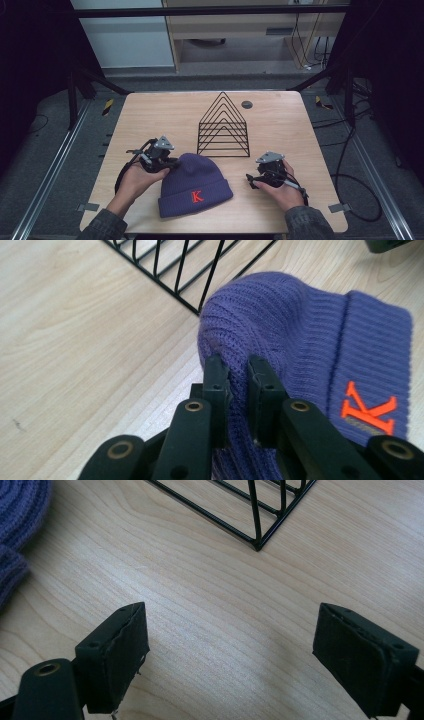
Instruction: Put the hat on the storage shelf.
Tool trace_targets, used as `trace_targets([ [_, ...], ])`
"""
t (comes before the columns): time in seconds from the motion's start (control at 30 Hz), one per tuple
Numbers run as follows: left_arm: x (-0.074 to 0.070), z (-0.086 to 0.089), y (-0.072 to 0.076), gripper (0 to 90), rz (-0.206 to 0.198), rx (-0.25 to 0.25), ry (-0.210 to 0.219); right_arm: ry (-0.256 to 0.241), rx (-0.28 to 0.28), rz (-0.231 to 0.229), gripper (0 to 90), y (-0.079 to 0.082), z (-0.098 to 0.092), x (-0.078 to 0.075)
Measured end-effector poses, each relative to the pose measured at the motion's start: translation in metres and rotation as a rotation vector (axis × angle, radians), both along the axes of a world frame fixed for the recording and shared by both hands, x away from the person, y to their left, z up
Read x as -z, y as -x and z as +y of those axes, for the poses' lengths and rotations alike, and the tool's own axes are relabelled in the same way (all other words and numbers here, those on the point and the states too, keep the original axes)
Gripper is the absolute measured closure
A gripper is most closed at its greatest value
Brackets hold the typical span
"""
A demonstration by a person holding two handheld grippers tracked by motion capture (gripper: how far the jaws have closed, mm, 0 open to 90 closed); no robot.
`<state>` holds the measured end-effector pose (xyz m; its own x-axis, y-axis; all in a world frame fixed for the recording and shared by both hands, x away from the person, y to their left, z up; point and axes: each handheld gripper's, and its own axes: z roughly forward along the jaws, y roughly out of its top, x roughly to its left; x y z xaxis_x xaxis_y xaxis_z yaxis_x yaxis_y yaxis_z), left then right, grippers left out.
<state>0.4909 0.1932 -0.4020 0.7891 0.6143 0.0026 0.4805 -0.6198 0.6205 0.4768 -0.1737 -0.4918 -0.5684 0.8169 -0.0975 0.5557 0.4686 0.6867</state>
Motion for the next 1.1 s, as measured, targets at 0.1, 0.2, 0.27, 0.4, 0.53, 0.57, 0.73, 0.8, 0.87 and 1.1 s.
trace_targets([
  [0.1,-0.008,0.000,0.003,80.4,-0.019,0.011,-0.003,0.000,0.000,0.001,14.6,0.000,0.000,0.000],
  [0.2,-0.012,0.000,0.004,80.5,-0.031,0.016,-0.005,-0.001,0.001,0.002,14.6,0.000,0.000,0.000],
  [0.27,-0.017,0.000,0.005,80.5,-0.038,0.022,-0.008,-0.002,-0.001,0.005,14.6,0.000,0.000,0.000],
  [0.4,-0.027,0.003,0.011,80.5,-0.060,0.024,0.012,0.000,-0.001,0.005,14.6,0.000,0.000,0.000],
  [0.53,-0.035,0.003,0.016,80.5,-0.082,0.033,0.018,0.001,-0.001,0.002,14.7,0.000,0.000,0.000],
  [0.57,-0.040,0.003,0.018,80.5,-0.093,0.037,0.018,0.003,-0.001,0.007,14.7,0.000,0.001,0.001],
  [0.73,-0.053,0.002,0.023,80.6,-0.117,0.056,0.016,0.010,-0.004,-0.002,15.9,0.001,0.003,0.000],
  [0.8,-0.062,0.002,0.025,80.7,-0.133,0.066,0.011,0.034,-0.016,-0.010,16.2,0.002,0.004,0.000],
  [0.87,-0.070,0.002,0.025,80.7,-0.152,0.075,-0.007,0.031,-0.020,-0.010,16.2,0.002,0.006,0.000],
  [1.1,-0.087,0.004,0.023,81.0,-0.180,0.079,-0.034,0.023,-0.025,-0.017,16.4,0.003,0.007,-0.002],
])
